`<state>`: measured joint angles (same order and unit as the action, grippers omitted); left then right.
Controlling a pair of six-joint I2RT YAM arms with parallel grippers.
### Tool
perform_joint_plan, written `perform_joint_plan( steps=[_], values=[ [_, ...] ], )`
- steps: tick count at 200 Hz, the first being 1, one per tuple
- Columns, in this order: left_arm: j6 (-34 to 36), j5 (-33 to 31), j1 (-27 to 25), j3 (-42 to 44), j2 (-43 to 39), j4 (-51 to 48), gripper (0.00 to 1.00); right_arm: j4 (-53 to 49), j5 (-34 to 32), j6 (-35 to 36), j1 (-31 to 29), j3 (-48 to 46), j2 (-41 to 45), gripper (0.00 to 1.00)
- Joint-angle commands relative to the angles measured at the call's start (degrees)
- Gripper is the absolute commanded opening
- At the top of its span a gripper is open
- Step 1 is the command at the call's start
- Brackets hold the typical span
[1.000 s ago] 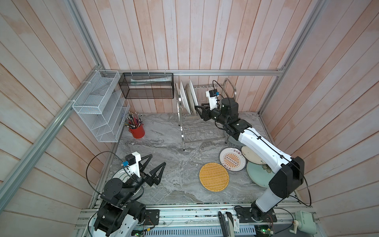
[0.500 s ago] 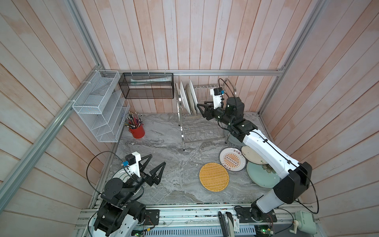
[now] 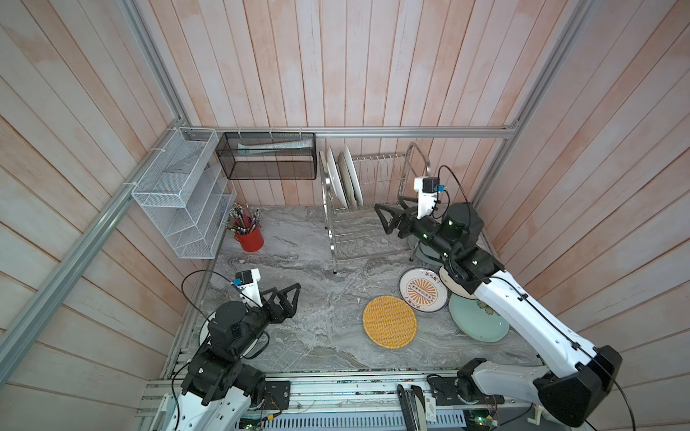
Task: Load the plates into the dish rack
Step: 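Open the right gripper and withdraw it from the rack toward the table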
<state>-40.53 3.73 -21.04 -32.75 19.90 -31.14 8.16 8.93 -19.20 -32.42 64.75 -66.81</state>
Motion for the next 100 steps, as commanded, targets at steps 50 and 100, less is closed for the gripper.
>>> perform_joint_plan(
  steps=[50, 100],
  values=[
    [-26.85, -22.72, 0.28, 1.73, 15.12, -17.61, 1.00, 4.37, -7.94, -4.33, -6.07, -21.35, 11.68, 0.98],
    [-26.30, -25.94, 3.99, 4.99, 23.20, -11.10, 1.00, 0.76, -5.38, -2.92, -11.51, -28.51, 13.92, 0.98]
  ],
)
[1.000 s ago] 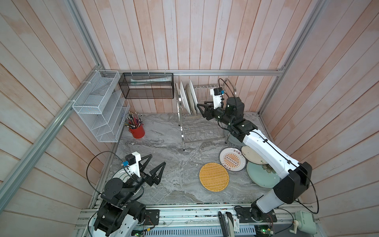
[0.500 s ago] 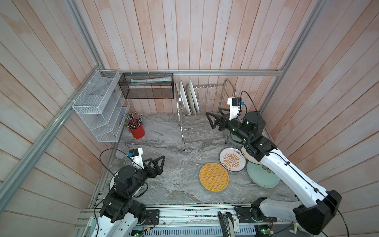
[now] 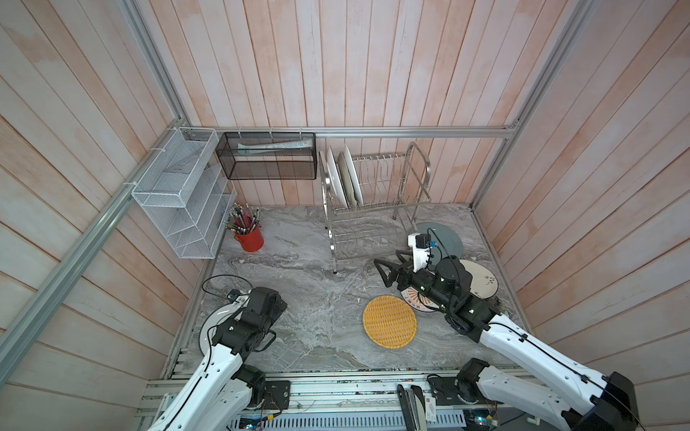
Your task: Load the plates into the dish rack
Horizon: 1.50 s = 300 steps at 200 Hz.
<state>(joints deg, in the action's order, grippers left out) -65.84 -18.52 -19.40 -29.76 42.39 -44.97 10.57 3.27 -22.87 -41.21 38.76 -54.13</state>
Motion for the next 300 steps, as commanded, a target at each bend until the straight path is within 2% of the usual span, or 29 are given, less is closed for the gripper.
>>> perform_joint_plan(
  steps=[1, 28, 58, 79, 125, 214, 244, 300],
  values=[
    [-0.93, -3.70, 2.48, 2.03, 0.73, 2.85, 1.00, -1.71, 0.18, 0.78, -2.82, -2.67, 1.36, 0.98],
    [3.01, -4.18, 4.99, 3.88, 1.20, 7.05, 1.00, -2.75, -1.86, 0.17, -8.21, -6.39, 3.60, 0.98],
    [8.15, -0.55, 8.03, 6.56, 2.85, 14.37, 1.00, -3.55, -2.22, -0.18, -11.69, -8.54, 4.43, 0.98],
    [10.26, 0.32, 9.73, 7.38, 4.70, 16.61, 1.00, -3.74, -2.53, -0.22, -13.24, -9.79, 5.14, 0.98],
    [14.78, 7.90, 11.66, 8.64, 8.23, 23.17, 1.00, -4.32, -3.04, -1.49, -14.61, -13.76, 7.99, 0.98],
    [17.49, 19.71, 11.60, 9.51, 14.40, 35.32, 1.00, -5.56, -3.31, -2.67, -14.69, -15.90, 11.32, 0.98],
    [16.08, 23.88, 11.07, 10.22, 15.22, 40.39, 1.00, -5.76, -3.68, -2.97, -14.69, -16.00, 11.59, 0.98],
    [12.24, 23.95, 4.12, 10.16, 21.48, 50.13, 1.00, -6.16, -4.26, -4.07, -14.69, -15.70, 11.42, 0.98]
  ],
)
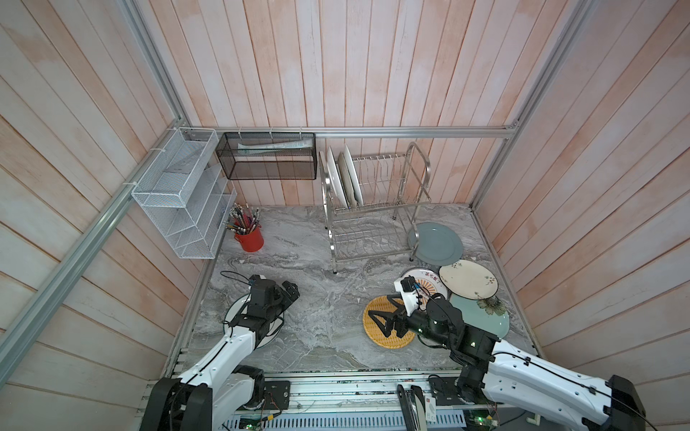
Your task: Load the plates into the dish rack
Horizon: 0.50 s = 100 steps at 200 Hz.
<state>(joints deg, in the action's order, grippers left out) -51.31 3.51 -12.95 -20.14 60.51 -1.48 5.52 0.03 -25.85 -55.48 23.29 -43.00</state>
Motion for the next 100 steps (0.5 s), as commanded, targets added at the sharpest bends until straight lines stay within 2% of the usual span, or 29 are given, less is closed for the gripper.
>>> perform_joint_plan(
  steps=[1, 65, 100],
  values=[
    [-2.39, 1.93, -2.47, 0.54, 3.59, 6.87, 1.00, -1.12, -1.06, -1.07, -0.41, -0.16, 0.29, 0.98],
    [-6.67, -2.13, -14.38, -7.02, 18.38, 14.53, 1.00, -1.92, -1.71, -1.67, -0.72, 0.33, 0.46, 0.98],
    [-6.68, -2.81, -18.47, -11.40, 21.00, 15.08, 1.00, -2.20, -2.72, -2.28, -0.90, -0.04, 0.93, 0.98]
  ],
)
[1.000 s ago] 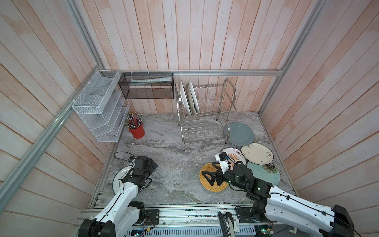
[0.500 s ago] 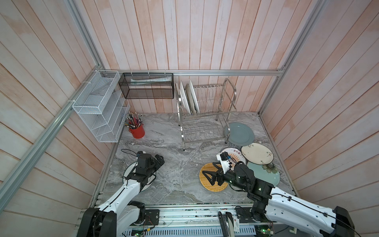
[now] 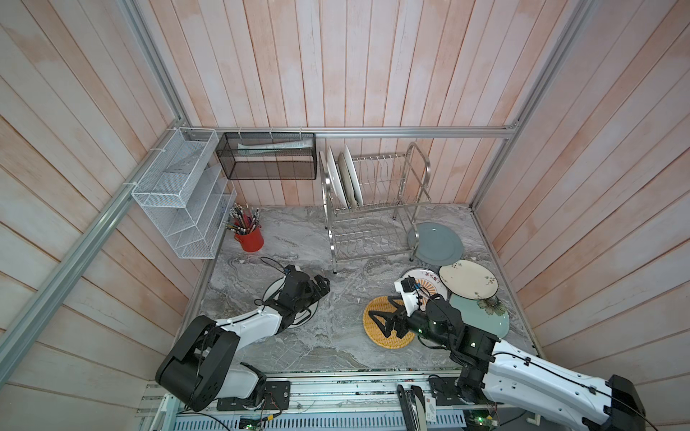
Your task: Load the plates into the dish rack
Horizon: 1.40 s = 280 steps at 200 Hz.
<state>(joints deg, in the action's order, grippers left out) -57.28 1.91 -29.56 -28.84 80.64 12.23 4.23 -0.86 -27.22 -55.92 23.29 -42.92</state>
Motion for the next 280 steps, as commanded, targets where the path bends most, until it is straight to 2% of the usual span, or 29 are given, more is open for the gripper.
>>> perform_joint_plan(
  steps=[1, 20, 42, 80, 112, 133, 151, 173, 219, 243, 280],
  values=[
    [-0.68, -1.21, -1.92, -2.75, 0.76, 1.25, 1.00, -0.90, -1.89, -0.90, -0.48, -0.06, 0.87, 0.98],
    [0.12, -3.08, -2.51, -3.56, -2.32, -2.71, 1.00, -1.20, -2.79, -1.13, -0.50, -0.17, 1.08, 0.98],
    [1.07, -6.10, -2.67, -2.00, -11.32, -9.42, 1.00, -1.14, -4.21, -1.50, -0.50, -0.55, 1.38, 0.98],
    [-0.28, -12.21, -2.26, -0.26, -31.24, -33.58, 0.99, 0.20, -7.77, -0.87, -0.43, -0.88, 1.61, 0.98],
    [-4.10, -14.56, -0.16, 3.93, -47.36, -47.76, 1.00, 3.77, -7.09, 2.06, -0.42, -1.41, 0.86, 0.98],
    [-7.05, -15.60, 2.57, 7.40, -56.08, -53.52, 1.00, 7.62, -6.08, 2.90, -0.42, -2.74, 0.82, 0.98],
    [-10.22, -16.63, 2.93, 9.94, -61.37, -53.65, 1.00, 9.85, -4.46, 3.80, -0.37, -3.58, 0.73, 0.98],
    [-15.42, -19.90, 3.60, 12.52, -63.17, -54.27, 0.97, 10.63, -2.37, 4.03, -0.42, -3.34, -0.57, 0.98],
    [-14.93, -17.63, 6.16, 16.15, -56.82, -48.65, 0.90, 10.78, 0.86, 3.44, -0.48, -2.55, -2.96, 0.98],
    [-11.35, -11.01, 10.25, 18.69, -55.35, -42.30, 0.86, 11.10, 0.95, 3.57, -0.50, -2.98, -2.90, 0.98],
    [-8.11, -1.21, 18.02, 22.55, -54.41, -35.09, 0.63, 10.93, 1.35, 3.79, -0.50, -2.91, -3.06, 0.98]
  ],
)
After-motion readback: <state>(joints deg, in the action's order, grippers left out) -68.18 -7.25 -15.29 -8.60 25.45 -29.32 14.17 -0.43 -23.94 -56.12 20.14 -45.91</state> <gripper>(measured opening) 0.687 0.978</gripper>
